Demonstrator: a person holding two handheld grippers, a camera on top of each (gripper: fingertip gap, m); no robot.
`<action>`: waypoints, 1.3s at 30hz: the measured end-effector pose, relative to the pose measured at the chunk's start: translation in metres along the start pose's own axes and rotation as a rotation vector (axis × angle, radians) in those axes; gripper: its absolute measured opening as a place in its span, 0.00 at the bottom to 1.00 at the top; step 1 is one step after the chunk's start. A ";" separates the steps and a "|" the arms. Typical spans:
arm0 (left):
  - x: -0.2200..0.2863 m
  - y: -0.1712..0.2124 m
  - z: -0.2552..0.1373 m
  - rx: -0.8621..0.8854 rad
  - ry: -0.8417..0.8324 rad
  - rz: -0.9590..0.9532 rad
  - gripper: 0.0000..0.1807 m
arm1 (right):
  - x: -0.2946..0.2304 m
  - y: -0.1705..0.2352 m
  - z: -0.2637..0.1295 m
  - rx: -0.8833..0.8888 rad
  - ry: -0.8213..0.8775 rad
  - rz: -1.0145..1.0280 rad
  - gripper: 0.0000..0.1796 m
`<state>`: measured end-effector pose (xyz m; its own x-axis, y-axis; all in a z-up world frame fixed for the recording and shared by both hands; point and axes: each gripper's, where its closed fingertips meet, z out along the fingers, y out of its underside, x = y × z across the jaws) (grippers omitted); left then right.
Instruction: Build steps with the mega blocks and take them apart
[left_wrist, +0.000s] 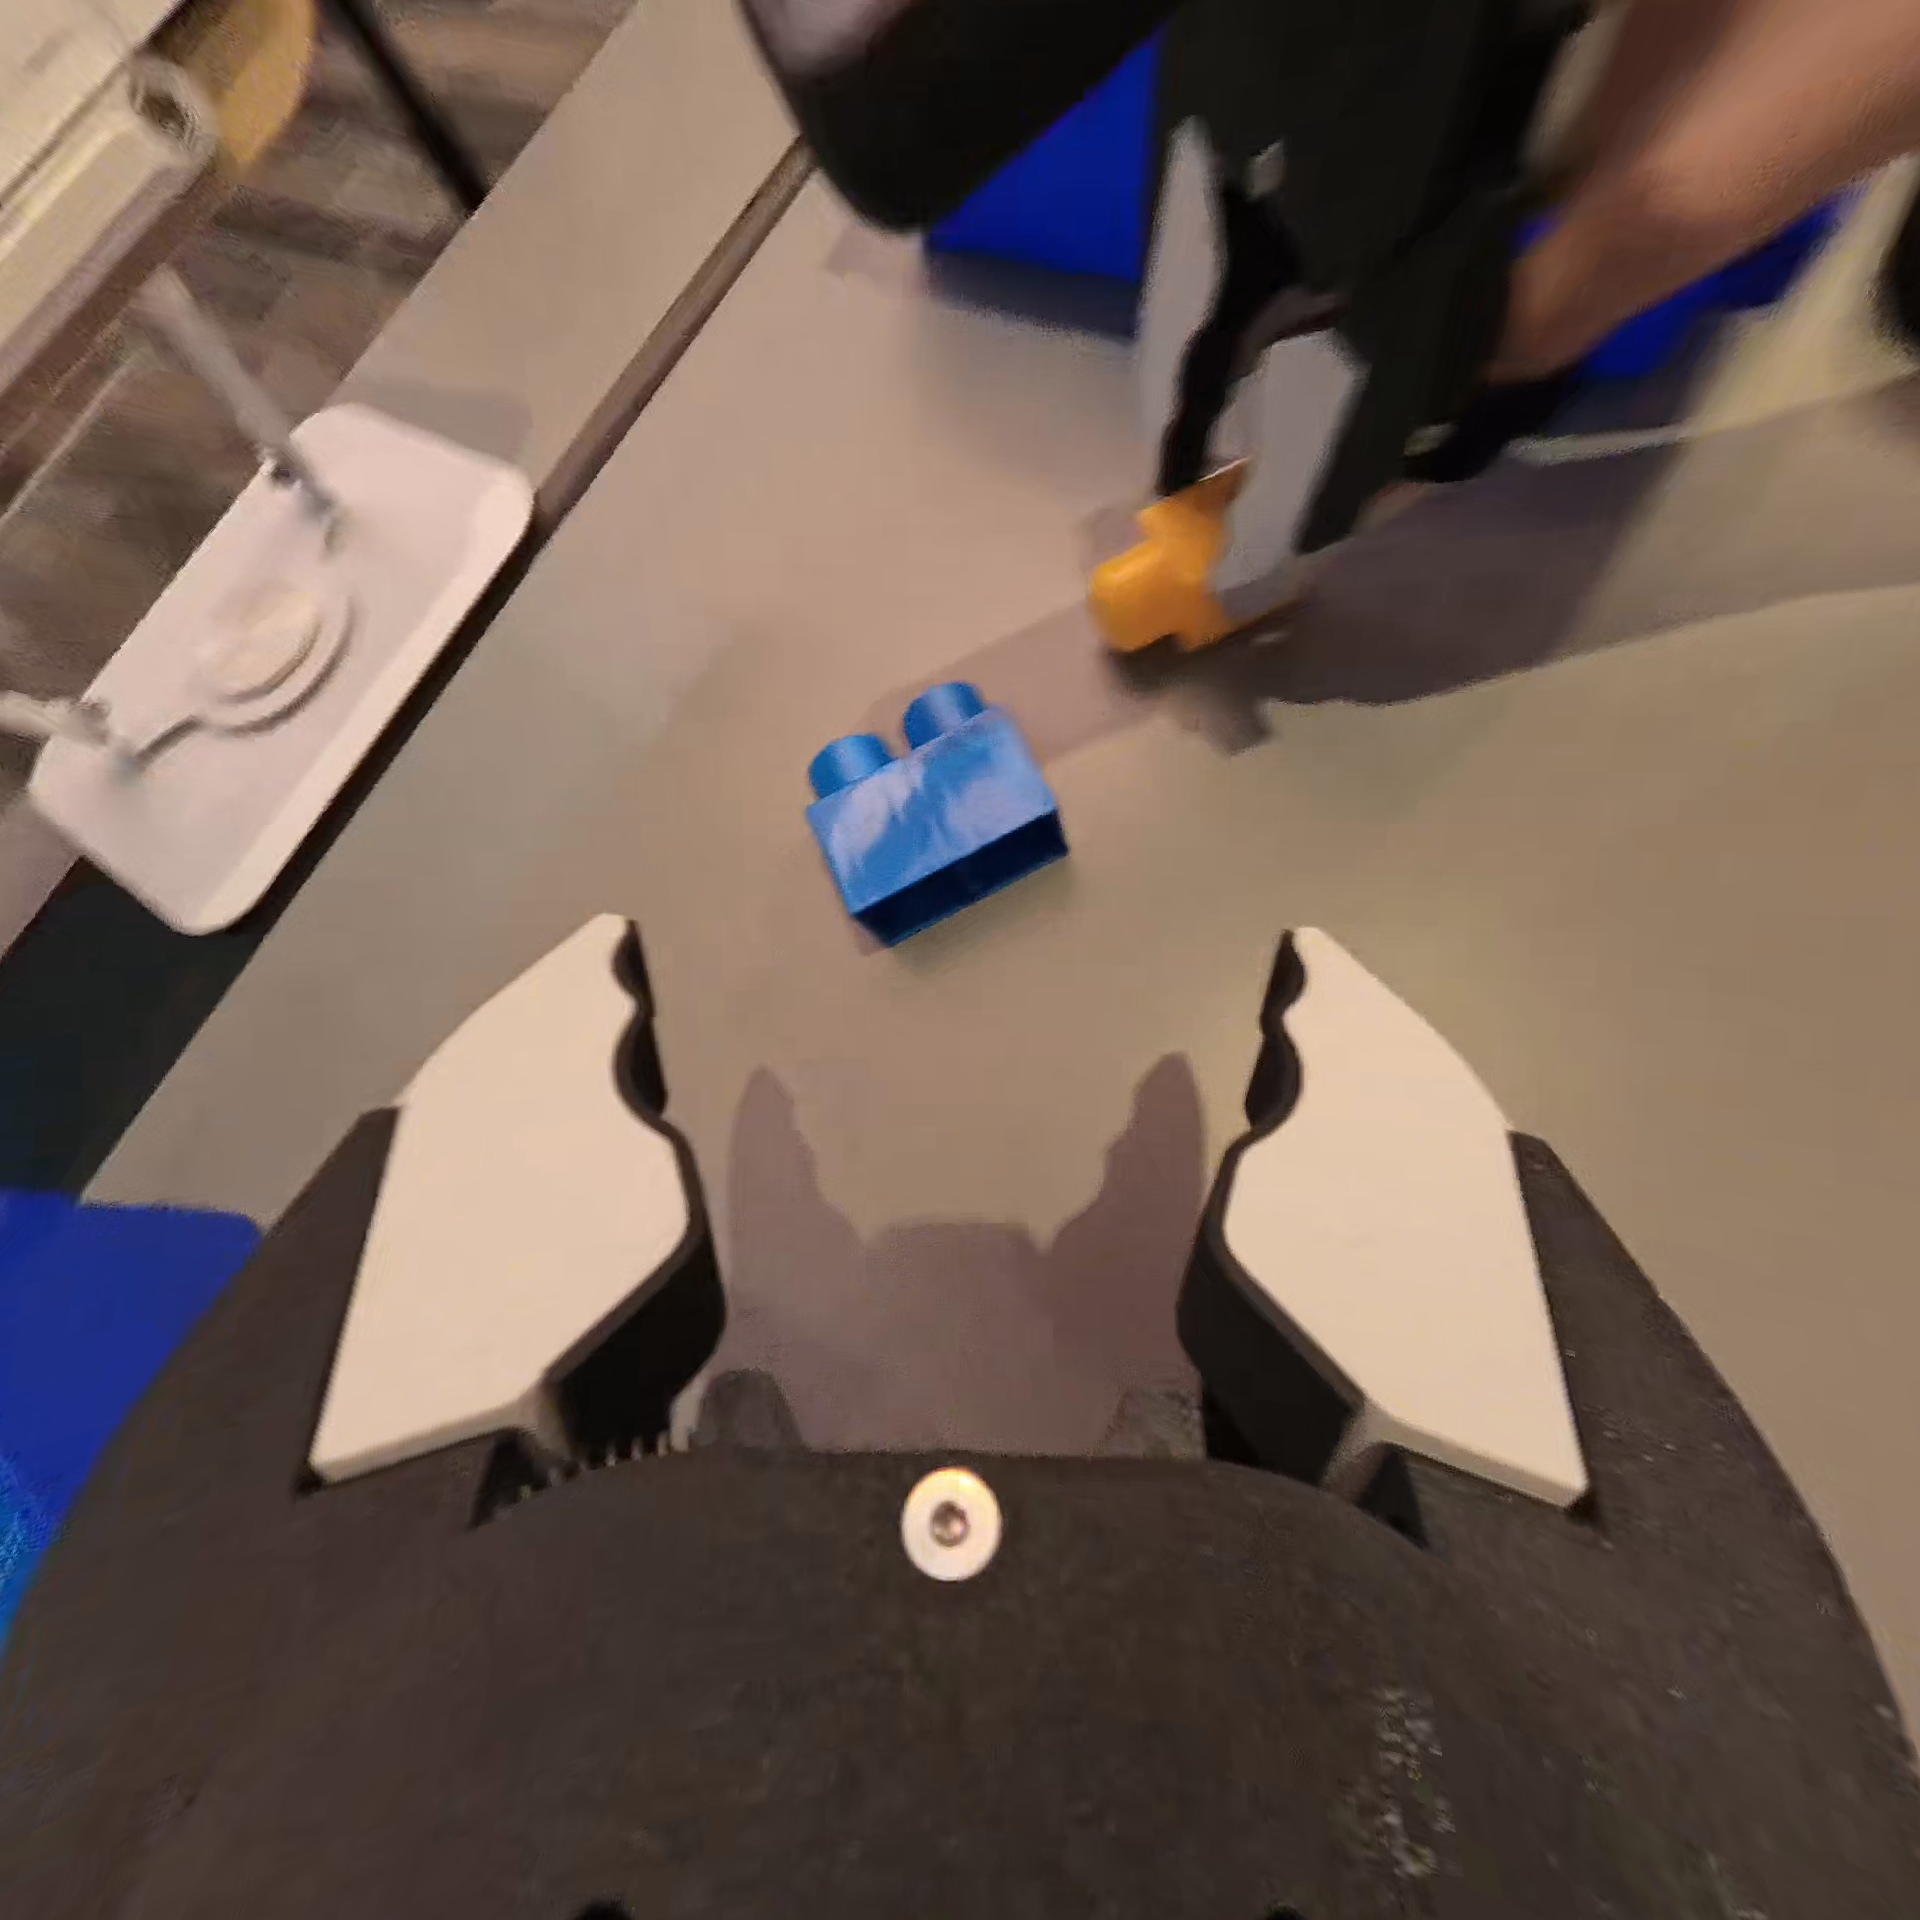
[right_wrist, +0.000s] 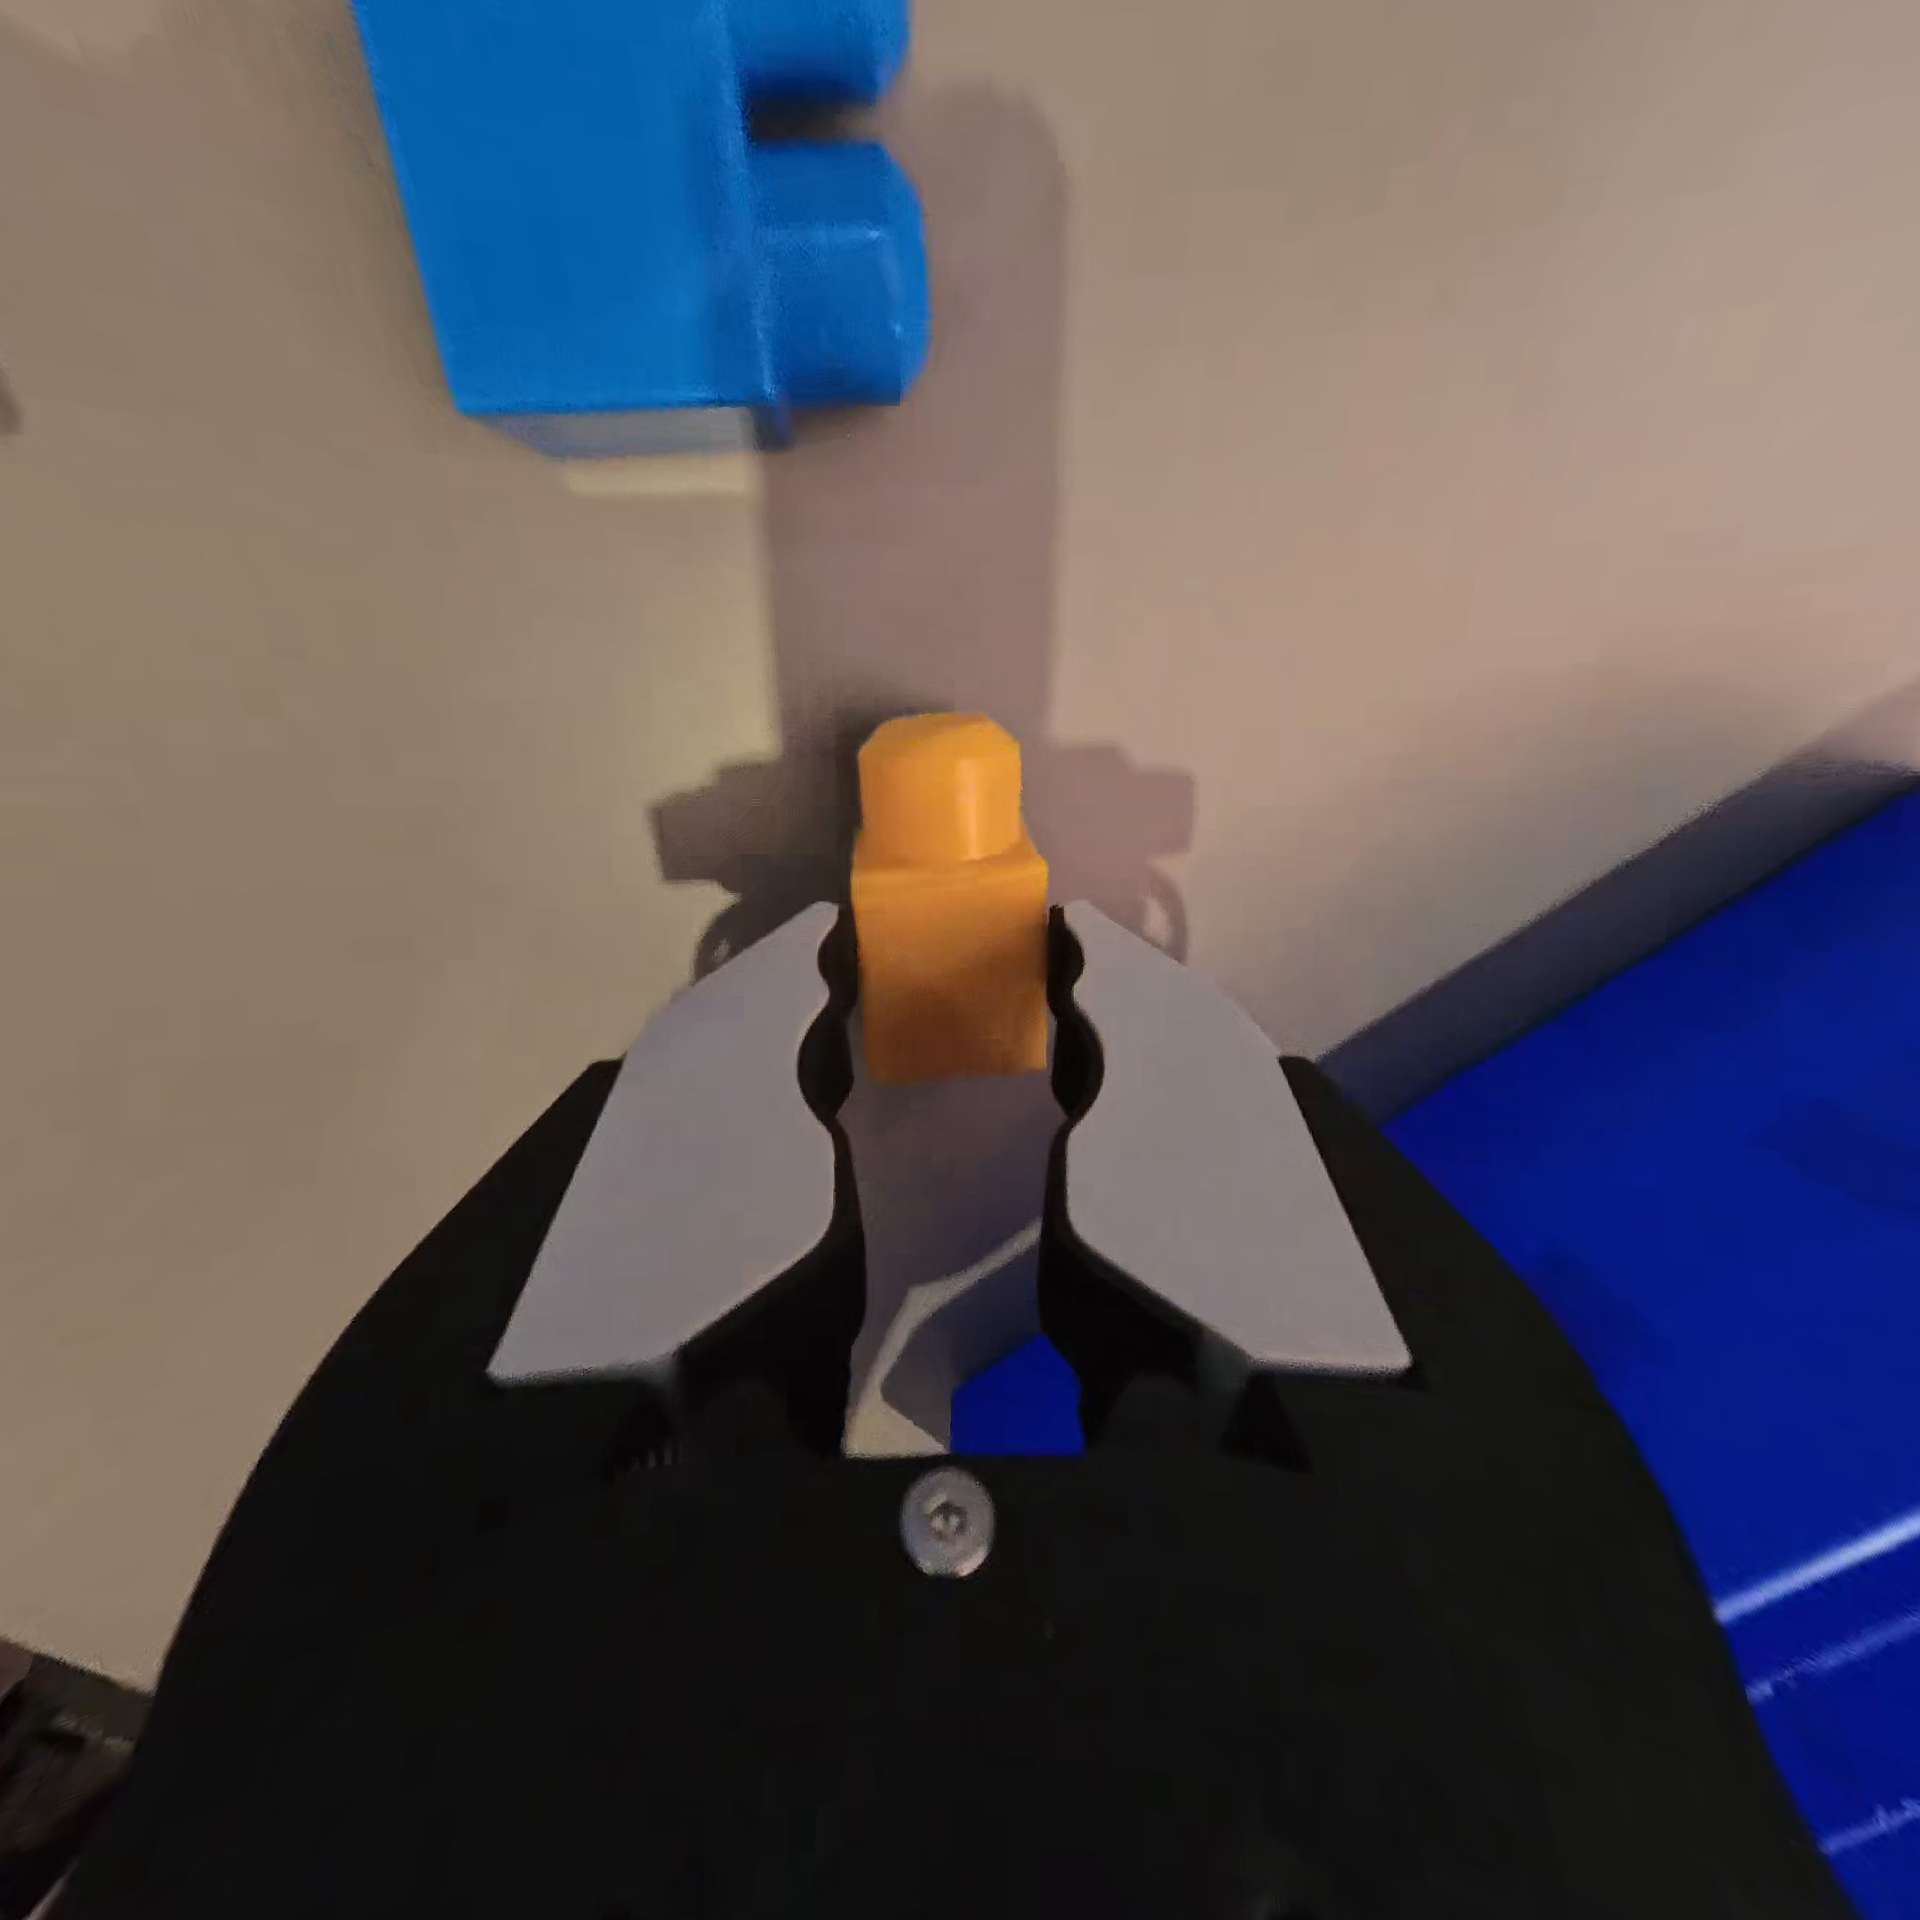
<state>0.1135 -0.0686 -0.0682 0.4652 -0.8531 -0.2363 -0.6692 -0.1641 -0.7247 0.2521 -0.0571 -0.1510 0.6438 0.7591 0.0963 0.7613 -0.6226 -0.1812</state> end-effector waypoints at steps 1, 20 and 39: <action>-0.001 0.003 0.009 -0.029 -0.033 -0.015 0.66 | 0.000 -0.001 0.000 0.003 0.000 0.009 0.20; -0.004 0.025 0.101 -0.337 -0.071 -0.368 0.51 | 0.058 0.023 -0.104 0.307 -0.017 0.195 0.27; 0.012 0.006 0.082 -0.242 0.255 -0.558 0.43 | 0.037 -0.006 -0.110 0.436 -0.146 0.140 0.27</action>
<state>0.1628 -0.0394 -0.1290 0.6480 -0.6936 0.3146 -0.4928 -0.6968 -0.5212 0.2800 -0.0460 -0.0390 0.6961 0.7122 -0.0910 0.5445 -0.6063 -0.5796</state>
